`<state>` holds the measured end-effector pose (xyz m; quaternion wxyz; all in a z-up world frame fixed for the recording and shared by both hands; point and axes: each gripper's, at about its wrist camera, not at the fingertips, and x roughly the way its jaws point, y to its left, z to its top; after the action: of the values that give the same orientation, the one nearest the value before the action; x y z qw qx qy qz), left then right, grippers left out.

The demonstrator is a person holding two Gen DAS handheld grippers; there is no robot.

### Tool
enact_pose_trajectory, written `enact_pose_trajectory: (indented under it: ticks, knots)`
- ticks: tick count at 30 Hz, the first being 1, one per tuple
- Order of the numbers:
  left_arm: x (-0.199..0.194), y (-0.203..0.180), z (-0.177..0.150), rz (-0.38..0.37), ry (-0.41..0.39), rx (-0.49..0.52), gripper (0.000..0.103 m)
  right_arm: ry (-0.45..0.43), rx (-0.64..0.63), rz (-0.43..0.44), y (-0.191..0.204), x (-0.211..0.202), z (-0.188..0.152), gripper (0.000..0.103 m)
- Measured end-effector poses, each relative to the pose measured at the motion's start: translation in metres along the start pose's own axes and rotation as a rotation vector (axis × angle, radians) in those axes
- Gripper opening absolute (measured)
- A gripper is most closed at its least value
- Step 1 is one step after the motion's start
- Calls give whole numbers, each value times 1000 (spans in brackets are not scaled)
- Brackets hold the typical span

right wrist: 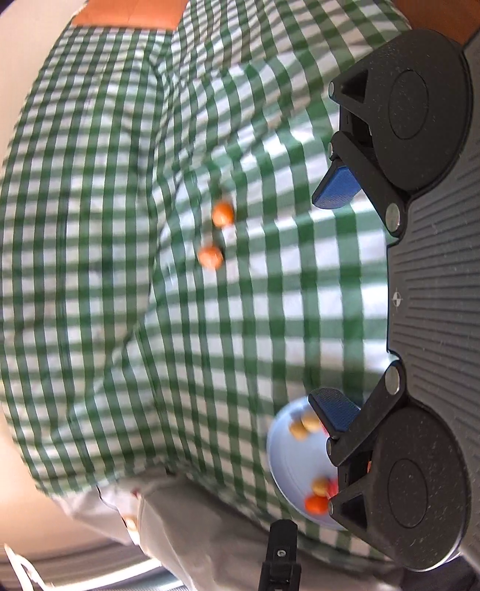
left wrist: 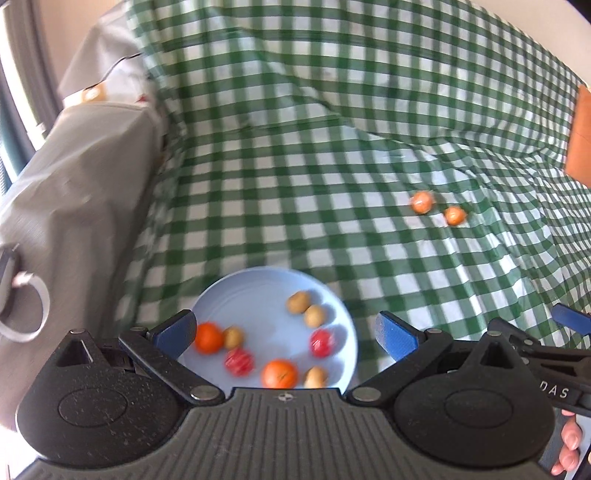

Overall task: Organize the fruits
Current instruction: 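Grasp a small orange fruit with the left tool while the right grasps another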

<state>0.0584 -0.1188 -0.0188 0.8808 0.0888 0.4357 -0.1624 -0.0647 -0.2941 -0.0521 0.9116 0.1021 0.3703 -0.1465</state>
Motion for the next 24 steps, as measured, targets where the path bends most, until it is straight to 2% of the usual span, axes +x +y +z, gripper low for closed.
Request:
enact_pose_trajectory:
  ticks: [6,11,19,24]
  knots:
    - [36,-42,35,-39,-2,53,103,-31,19,-68,-40,21,15,102]
    - [84,-81,66,-82,10,99,103,-34,37,-106,-76,54,29,102]
    - [189,-147,112,-155,43,201,103,-64,-18,-137,-120,148,60,102]
    - [254,-182,137,-210,105,241,103,-21,-53,-101,-139,219,72,102]
